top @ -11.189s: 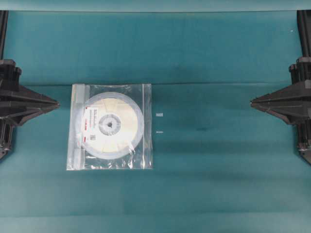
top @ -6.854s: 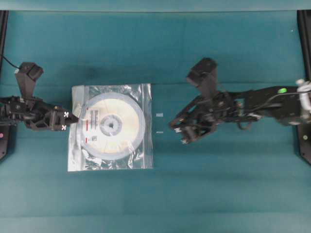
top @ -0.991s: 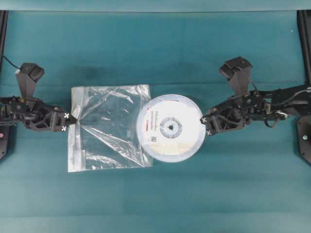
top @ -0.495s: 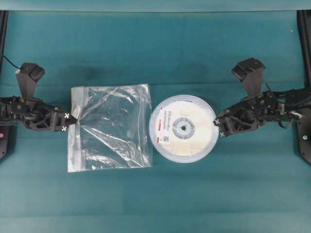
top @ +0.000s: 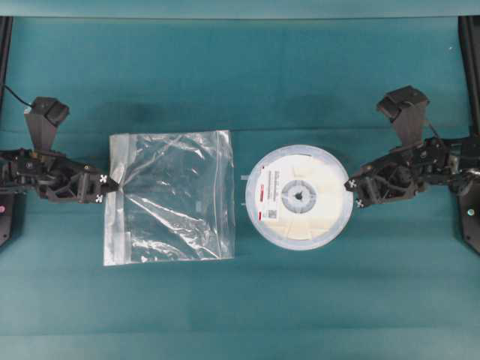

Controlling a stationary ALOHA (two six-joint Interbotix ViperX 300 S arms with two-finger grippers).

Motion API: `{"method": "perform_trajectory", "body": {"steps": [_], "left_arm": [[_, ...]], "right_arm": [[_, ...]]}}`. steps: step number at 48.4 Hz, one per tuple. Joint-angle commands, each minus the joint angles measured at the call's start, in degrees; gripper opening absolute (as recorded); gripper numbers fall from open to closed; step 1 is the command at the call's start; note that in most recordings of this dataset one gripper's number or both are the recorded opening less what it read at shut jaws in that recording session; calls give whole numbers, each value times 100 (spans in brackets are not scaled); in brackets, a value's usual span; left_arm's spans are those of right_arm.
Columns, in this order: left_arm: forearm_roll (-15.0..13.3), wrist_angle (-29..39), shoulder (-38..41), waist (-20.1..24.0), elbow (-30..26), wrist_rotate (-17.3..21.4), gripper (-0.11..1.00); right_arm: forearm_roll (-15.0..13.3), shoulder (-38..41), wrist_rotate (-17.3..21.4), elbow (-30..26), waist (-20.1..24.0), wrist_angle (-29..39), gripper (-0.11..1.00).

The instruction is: Take out the reel from the clear zip bag.

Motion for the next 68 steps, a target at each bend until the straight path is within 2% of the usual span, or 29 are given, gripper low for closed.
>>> {"method": "perform_trajectory", "body": {"steps": [1, 33, 41, 44, 46, 56, 58, 68], "left_arm": [[18, -26, -18, -9, -79, 18, 0], [26, -9, 132, -9, -290, 185, 0], [26, 202, 123, -9, -290, 185, 0], [26, 237, 105, -9, -290, 185, 0], [26, 220, 97, -9, -299, 185, 0], [26, 158, 88, -9, -316, 281, 0], [26, 158, 79, -9, -325, 299, 0], [26, 141, 79, -9, -334, 316, 1]], "right_arm": [[9, -79, 26, -18, -26, 26, 9], [9, -9, 35, -53, -18, 35, 9], [9, -18, 35, -62, -18, 70, 9], [9, -9, 44, -70, -18, 70, 16], [9, -18, 44, -79, -18, 70, 24], [18, -18, 9, -193, -9, 167, 81], [18, -18, 9, -202, -9, 158, 88], [9, -35, 9, -211, 9, 114, 88]]}}
